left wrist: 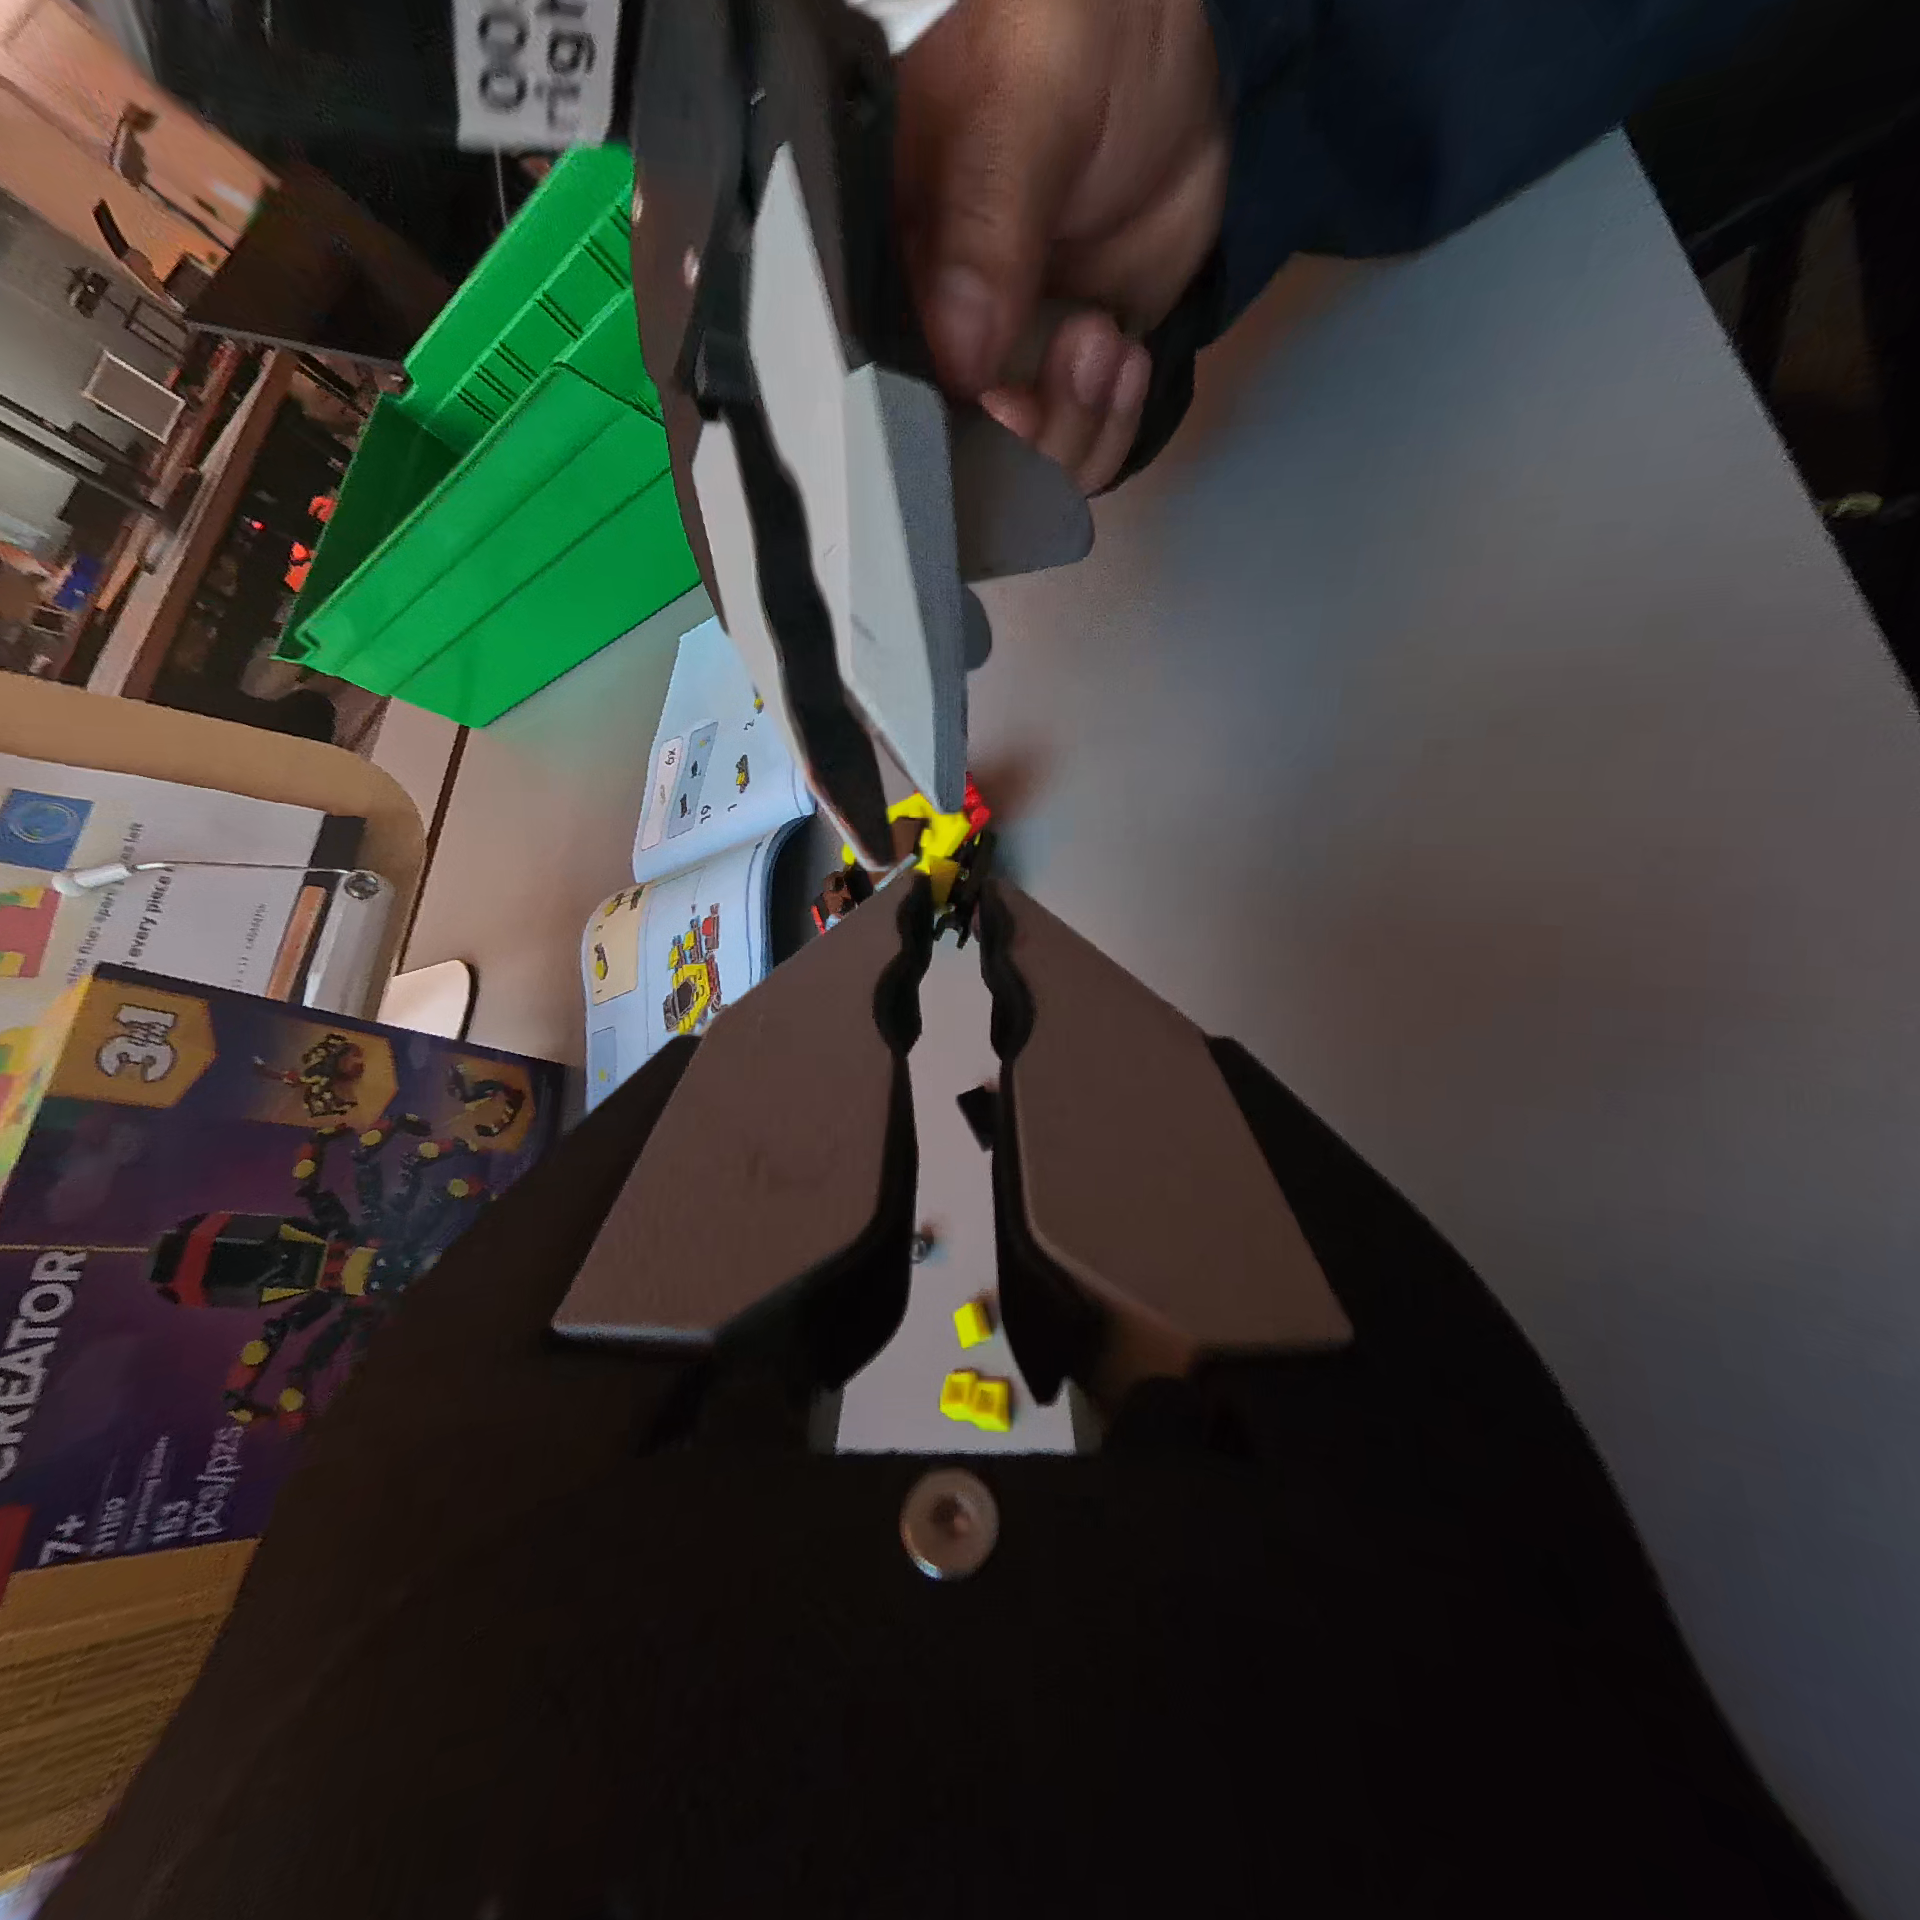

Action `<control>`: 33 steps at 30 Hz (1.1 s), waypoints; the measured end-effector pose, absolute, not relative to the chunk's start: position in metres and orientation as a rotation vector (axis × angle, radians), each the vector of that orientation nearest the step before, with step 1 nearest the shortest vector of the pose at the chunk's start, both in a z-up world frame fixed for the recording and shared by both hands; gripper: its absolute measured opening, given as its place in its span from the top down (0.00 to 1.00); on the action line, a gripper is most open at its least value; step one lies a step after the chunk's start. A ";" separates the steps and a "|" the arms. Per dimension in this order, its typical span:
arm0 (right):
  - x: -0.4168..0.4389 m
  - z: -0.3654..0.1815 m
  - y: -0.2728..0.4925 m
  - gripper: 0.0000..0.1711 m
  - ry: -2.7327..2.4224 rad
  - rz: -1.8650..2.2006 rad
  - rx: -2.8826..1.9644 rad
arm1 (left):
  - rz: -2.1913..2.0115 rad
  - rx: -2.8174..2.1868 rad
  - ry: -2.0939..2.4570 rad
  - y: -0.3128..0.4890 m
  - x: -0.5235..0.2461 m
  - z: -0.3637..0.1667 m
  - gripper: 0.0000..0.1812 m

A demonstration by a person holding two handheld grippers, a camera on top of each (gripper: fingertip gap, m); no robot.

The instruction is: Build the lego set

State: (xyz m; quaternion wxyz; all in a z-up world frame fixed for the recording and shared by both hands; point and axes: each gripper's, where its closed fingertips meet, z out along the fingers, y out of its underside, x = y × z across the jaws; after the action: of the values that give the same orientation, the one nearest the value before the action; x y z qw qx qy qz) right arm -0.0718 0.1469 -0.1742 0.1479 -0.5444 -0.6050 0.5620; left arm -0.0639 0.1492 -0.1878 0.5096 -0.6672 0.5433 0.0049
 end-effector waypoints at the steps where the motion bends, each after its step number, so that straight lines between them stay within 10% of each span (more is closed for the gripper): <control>1: -0.071 -0.168 0.147 0.88 -1.735 1.546 -1.451 | -0.032 -1.614 1.284 0.149 -0.063 -0.185 0.97; 33: -0.069 -0.168 0.126 0.96 -1.821 1.047 -0.938 | -0.510 -1.726 1.193 0.134 -0.056 -0.181 0.97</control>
State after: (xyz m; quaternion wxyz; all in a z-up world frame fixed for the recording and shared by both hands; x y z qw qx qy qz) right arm -0.0694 0.1257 -0.1683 0.4083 -0.3723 -0.7225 0.4156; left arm -0.0559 0.1337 -0.1810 0.4716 -0.7048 0.4873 -0.2084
